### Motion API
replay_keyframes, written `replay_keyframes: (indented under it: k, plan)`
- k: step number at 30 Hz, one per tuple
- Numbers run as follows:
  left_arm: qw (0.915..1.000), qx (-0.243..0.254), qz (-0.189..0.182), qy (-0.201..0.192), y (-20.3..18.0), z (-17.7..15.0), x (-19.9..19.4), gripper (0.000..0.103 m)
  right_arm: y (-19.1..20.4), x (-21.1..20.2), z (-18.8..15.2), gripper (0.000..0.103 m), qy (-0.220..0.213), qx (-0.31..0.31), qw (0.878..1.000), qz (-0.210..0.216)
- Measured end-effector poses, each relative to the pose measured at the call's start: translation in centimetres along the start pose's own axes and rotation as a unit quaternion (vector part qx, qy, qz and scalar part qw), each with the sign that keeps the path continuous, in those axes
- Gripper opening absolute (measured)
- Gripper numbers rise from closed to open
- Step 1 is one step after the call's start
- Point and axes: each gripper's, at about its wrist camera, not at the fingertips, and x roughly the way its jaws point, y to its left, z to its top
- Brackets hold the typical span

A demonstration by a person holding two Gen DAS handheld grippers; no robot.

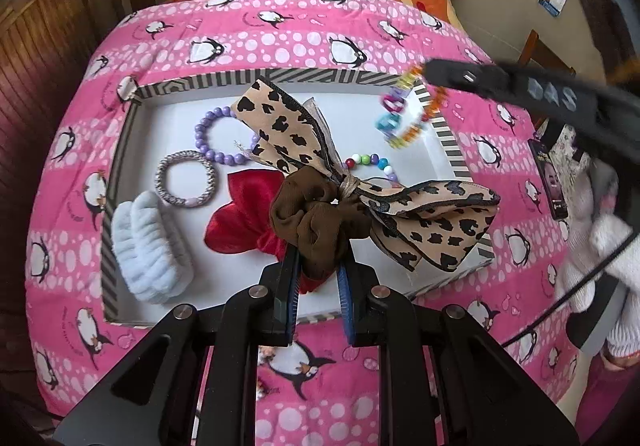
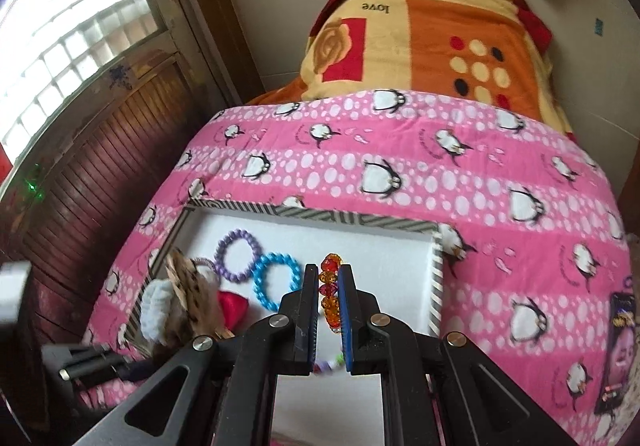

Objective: Organize jewelry
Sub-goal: 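Carry the leopard bow and orange bracelet into the box and open both tools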

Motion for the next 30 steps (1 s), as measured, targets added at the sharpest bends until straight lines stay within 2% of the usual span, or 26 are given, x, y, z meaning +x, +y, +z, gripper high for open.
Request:
replay_keyframes:
  k: [3,11,20,23,25,29,30]
  plan:
    - [1.0000,-0.004,0.000,0.007,-0.1,0.2,0.9,0.016,-0.4,1.8,0.8,0.009,0.009,0.001,1.000,0.000]
    - [0.9996,-0.010,0.002,0.025,0.0,0.6,3.5,0.016,-5.8,7.3,0.6,0.009,0.061,0.035,0.996,-0.050]
    - [0.9991,-0.008,0.013,0.039,-0.1,0.9,5.4,0.016,-6.7,9.5,-0.4,0.009,0.081,0.041,0.994,-0.063]
    - [0.9990,-0.007,0.019,0.039,-0.3,0.9,5.6,0.017,-6.5,9.6,-0.6,0.009,0.089,0.043,0.994,-0.053]
    - [0.9990,-0.005,0.023,0.039,-0.5,0.9,5.7,0.019,-6.3,9.3,-0.8,0.011,0.086,0.040,0.994,-0.045]
    - [0.9990,-0.006,0.020,0.041,-0.5,0.8,5.5,0.041,-5.9,7.6,-1.2,0.036,0.071,0.047,0.996,-0.021]
    - [0.9990,-0.006,0.021,0.038,-0.5,0.8,5.3,0.043,-5.8,7.0,-1.3,0.036,0.066,0.047,0.997,-0.017]
